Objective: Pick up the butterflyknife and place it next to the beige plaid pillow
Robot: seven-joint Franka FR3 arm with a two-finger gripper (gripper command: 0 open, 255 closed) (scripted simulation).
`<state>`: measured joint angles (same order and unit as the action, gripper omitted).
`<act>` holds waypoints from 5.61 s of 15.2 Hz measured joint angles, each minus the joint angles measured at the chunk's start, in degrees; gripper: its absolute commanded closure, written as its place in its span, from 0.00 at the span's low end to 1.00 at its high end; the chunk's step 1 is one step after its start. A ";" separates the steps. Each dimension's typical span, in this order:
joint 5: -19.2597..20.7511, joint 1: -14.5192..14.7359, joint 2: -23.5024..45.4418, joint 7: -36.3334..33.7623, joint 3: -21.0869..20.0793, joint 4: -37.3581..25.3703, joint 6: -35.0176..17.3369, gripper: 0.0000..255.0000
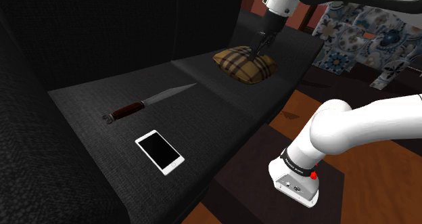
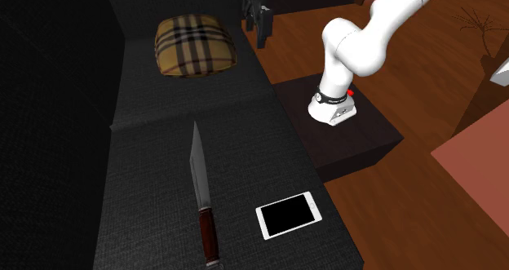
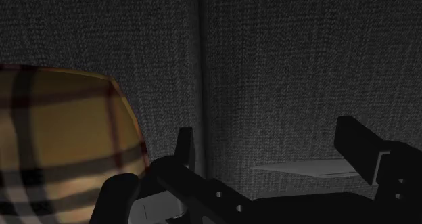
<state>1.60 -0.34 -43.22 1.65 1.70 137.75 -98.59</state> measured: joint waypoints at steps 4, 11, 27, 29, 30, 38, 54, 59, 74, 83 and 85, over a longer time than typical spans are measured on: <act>0.52 1.66 4.24 4.13 0.67 -0.99 -3.22 0.00; 1.49 6.72 18.16 18.16 2.36 -5.20 -12.90 0.00; 1.72 15.71 46.98 46.66 -1.60 -21.12 -25.74 0.00; 2.12 16.42 49.69 50.06 -2.48 -22.64 -26.86 0.00; 2.42 16.94 51.28 51.39 -3.07 -23.56 -27.53 0.00; 4.40 19.06 59.18 57.97 -5.63 -26.99 -31.81 0.00; 4.78 19.05 61.29 57.87 -5.49 -26.25 -34.71 1.00; 4.78 19.05 61.28 57.86 -5.48 -26.23 -34.73 1.00; 3.72 18.86 56.26 59.03 -5.80 -30.50 -25.47 1.00; 3.24 18.86 54.02 59.60 -5.93 -34.74 -19.02 1.00; 3.15 18.85 53.60 59.73 -5.95 -35.66 -17.68 1.00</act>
<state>4.75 18.51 10.38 61.38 -4.25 102.08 -116.27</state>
